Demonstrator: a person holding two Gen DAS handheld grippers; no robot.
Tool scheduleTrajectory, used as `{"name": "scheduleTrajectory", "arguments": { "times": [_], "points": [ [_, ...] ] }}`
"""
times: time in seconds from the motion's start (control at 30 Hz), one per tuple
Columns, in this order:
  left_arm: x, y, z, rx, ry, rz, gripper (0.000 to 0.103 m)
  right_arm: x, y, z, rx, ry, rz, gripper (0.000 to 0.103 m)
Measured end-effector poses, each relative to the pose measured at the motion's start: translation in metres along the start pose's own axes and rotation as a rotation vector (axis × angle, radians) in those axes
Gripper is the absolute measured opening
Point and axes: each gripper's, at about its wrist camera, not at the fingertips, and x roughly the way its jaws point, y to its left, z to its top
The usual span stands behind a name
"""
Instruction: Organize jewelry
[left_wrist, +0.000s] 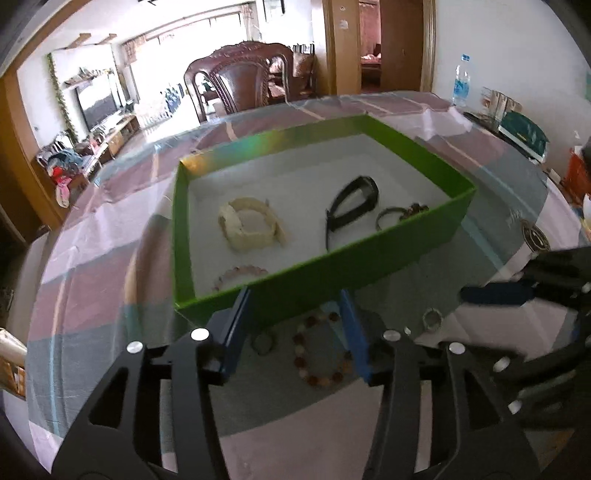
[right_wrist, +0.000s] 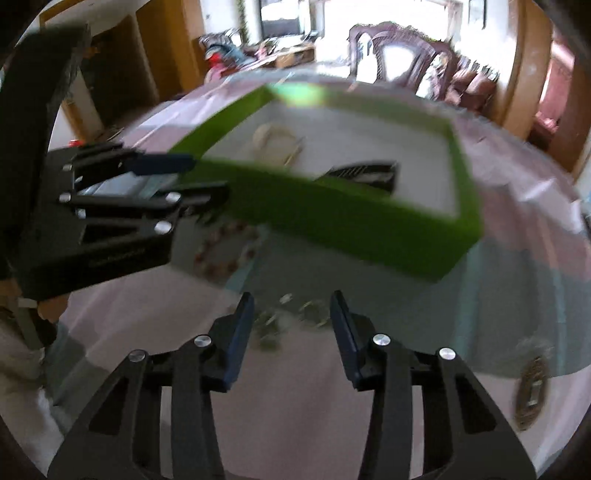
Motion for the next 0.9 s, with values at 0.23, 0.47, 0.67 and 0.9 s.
{"name": "scheduleTrajectory", "arguments": {
  "times": [0.23,0.47,0.67,0.9],
  "points": [
    [0.018,0.0,-0.012,-0.006,0.054,-0.039,0.048,0.018,-0.002,-0.006,0.046,0.053,0.108,0.044],
    [0.033,0.004,-0.021,-0.025,0.108,-0.059,0.048,0.022,0.014,-0.012,-0.012,0.047,0.108,0.044],
    [0.041,0.003,-0.024,-0.024,0.133,-0.066,0.05,0.029,0.008,-0.009,0.004,0.04,0.139,0.044],
    [0.04,0.005,-0.025,-0.032,0.132,-0.07,0.05,0.03,0.017,-0.008,-0.032,0.031,0.142,0.026]
  ]
}}
